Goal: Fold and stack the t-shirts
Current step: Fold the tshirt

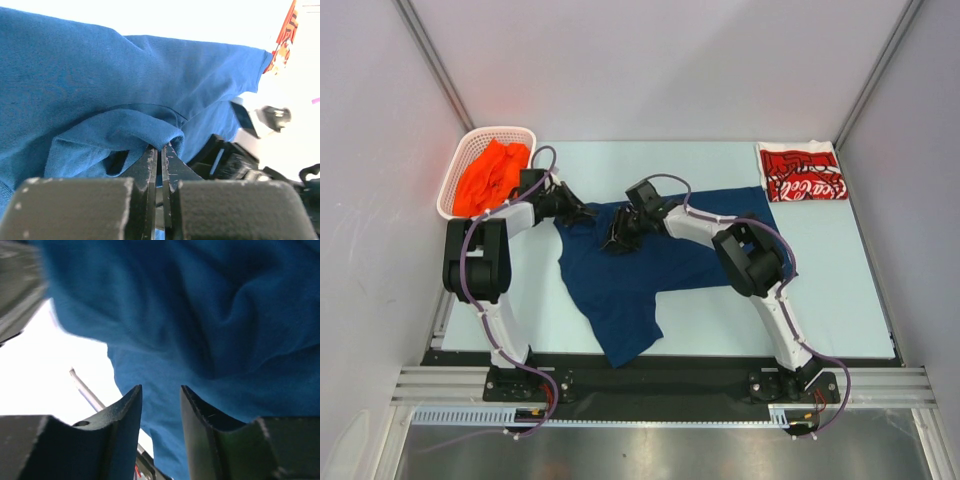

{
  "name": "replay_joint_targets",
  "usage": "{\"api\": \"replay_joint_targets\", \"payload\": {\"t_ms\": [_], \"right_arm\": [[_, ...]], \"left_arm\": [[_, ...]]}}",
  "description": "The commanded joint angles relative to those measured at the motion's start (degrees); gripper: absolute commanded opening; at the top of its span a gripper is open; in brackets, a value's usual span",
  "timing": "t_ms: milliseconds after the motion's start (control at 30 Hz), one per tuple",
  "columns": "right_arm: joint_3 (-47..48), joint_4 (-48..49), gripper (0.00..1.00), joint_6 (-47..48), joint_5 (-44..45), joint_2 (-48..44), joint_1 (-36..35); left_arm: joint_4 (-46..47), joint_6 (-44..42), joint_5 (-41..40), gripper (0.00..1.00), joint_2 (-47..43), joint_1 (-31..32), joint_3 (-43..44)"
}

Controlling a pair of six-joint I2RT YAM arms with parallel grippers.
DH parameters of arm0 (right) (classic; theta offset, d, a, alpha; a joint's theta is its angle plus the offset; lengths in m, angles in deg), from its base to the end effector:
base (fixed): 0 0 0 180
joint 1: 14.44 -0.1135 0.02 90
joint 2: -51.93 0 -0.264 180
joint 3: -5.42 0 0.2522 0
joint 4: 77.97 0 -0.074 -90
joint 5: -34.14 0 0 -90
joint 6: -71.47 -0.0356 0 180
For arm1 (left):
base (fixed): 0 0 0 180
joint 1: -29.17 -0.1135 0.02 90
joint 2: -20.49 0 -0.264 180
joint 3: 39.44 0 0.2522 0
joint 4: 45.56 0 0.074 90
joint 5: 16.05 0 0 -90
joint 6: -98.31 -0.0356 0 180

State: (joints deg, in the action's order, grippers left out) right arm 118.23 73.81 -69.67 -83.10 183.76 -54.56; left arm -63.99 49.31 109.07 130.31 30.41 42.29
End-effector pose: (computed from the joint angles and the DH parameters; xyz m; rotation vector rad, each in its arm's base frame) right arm 0.3766 0.3387 0.1505 0.0043 2.7014 1.2083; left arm 0.4024 -0.0292 0.1683 -0.5398 2.3978 -1.0702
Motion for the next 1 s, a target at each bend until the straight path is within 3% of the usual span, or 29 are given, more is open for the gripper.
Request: {"api": "replay_joint_targets", "payload": {"t_ms": [0,533,633,767,867,967], "right_arm": [[2.38,2.93,0.43,-4.15,4.73,1.67,-0.84],[7.39,-1.97,0.37,-7.66,13.62,4.93,-0.66],[7.92,-2.15,0.33,-8.19,14.32,5.63,-0.58],[9.32,-3.03,0.1,-6.44,14.15,5.72,-0.66],[9.5,-5.04,0.0,-2.67,13.19,3.45,-0.75],[8.89,-13.54,0.0,2.96,13.09,-0.59,-0.66]], "left_arm": [[0.45,-0.74,0.66,0.01,-0.04,-0.62,2.17],[-0.26,-2.14,0.83,0.0,0.13,-0.97,2.26],[-0.34,-2.23,1.01,0.0,0.22,-0.88,2.17],[-0.69,-2.84,0.75,0.0,0.13,-0.97,2.0],[-3.49,-4.34,-0.39,0.0,-0.22,-0.97,2.52],[-8.49,-6.53,-2.06,0.0,-2.23,-0.88,2.61]]}}
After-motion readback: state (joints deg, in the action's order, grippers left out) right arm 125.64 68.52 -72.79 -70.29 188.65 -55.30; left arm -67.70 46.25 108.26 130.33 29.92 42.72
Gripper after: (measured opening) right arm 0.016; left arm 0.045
